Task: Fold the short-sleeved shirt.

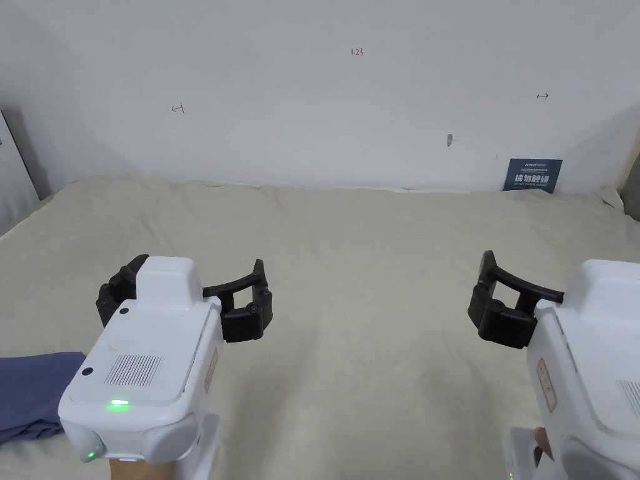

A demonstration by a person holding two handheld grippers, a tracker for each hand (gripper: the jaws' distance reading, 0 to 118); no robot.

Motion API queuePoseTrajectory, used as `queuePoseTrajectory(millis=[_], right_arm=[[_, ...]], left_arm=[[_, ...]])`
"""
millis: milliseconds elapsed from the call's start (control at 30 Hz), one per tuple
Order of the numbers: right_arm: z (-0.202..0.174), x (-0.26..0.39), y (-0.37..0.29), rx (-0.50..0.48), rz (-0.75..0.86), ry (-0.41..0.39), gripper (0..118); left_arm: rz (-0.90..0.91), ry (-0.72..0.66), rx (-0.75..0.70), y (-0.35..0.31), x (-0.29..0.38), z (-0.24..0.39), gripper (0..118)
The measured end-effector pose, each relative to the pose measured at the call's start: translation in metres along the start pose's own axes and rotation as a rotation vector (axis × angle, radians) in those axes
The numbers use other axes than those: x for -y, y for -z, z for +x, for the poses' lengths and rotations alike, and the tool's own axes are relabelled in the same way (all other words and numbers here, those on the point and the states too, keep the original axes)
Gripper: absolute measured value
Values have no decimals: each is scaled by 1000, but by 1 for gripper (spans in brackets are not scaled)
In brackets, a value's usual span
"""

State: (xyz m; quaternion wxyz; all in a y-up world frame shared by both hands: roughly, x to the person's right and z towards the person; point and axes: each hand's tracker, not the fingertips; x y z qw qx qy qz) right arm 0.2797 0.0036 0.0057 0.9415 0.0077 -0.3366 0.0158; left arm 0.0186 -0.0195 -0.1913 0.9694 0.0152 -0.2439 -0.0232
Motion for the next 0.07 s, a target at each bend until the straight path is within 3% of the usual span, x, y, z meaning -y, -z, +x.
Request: queuePoseTrajectory(millis=[67], right_arm=[[0,0,0,-4,-10,0,118]], left_arm=[[-1,3,1,0,0,0,118]])
